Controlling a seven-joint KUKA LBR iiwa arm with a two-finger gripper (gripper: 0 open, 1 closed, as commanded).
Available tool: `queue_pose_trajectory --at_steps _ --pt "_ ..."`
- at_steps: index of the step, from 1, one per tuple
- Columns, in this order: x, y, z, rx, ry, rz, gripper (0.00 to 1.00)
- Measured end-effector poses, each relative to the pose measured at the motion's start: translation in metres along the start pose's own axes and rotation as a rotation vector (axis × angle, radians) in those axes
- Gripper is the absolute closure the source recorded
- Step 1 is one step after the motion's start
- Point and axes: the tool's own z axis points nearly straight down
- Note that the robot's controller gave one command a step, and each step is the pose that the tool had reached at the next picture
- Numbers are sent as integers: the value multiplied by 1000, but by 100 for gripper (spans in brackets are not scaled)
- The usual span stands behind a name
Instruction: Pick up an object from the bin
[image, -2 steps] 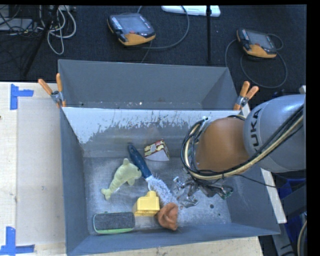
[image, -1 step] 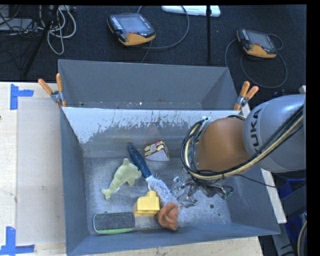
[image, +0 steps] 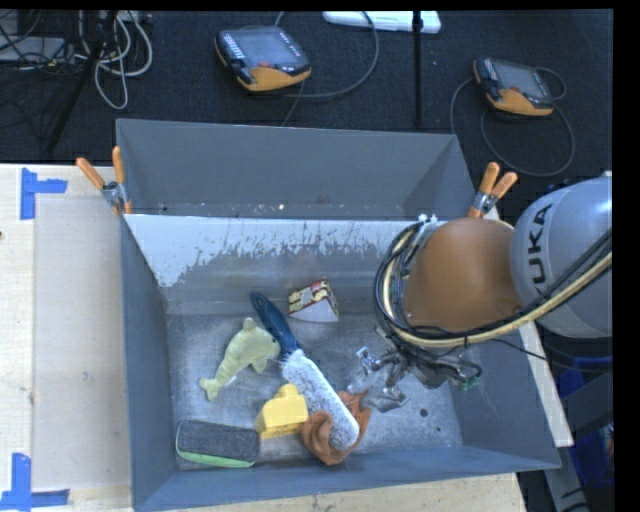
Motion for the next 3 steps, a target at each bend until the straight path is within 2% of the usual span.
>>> queue_pose_trajectory --at_steps 1,2,3 --pt "10 -42 -73 3 -6 57 100" --pt "2 -32 -72 4 -5 64 100" --pt "12 -31 -116 -2 0 76 100"
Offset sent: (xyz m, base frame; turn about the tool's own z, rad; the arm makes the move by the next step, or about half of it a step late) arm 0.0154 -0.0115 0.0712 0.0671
